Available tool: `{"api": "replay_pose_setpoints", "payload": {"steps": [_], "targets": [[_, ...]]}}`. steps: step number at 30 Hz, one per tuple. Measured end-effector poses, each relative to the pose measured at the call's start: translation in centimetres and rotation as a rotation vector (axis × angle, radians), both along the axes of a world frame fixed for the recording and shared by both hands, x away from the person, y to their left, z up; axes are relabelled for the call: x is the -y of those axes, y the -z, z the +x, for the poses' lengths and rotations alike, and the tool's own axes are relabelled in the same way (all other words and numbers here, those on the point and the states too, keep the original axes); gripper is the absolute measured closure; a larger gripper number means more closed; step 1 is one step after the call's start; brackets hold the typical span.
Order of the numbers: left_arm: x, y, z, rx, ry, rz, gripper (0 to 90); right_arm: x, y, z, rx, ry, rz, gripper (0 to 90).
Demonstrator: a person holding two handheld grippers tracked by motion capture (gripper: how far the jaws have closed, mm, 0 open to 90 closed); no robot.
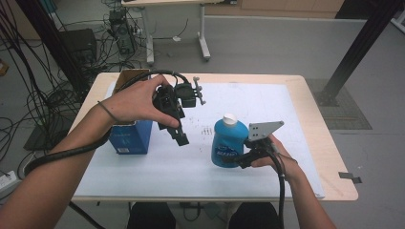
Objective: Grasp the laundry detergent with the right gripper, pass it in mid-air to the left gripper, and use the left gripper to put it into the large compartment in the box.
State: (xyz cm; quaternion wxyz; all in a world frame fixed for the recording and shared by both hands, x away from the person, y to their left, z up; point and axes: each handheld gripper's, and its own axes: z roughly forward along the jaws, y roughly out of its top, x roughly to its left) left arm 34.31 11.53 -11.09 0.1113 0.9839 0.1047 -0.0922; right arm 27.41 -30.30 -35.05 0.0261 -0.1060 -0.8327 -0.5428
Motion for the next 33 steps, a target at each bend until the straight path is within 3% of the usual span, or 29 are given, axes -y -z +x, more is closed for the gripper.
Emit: {"api": "replay_pose_setpoints", "payload": {"steps": [11, 25, 33], "targets": [[1.6, -0.5, 0.0, -0.003, 0.040, 0.029, 7.3, -1.4, -0.5, 0.7, 0.003, -0.051, -0.009, 41.0], [5.0, -0.8, -0.4, 0.008, 0.094, 0.078, 7.3, -2.9, -0.8, 1.1, 0.014, -0.087, -0.018, 41.0], [6.2, -0.8, -0.6, 0.015, 0.112, 0.081, 7.2, -3.6, -1.0, 1.2, 0.017, -0.102, -0.021, 41.0]]}}
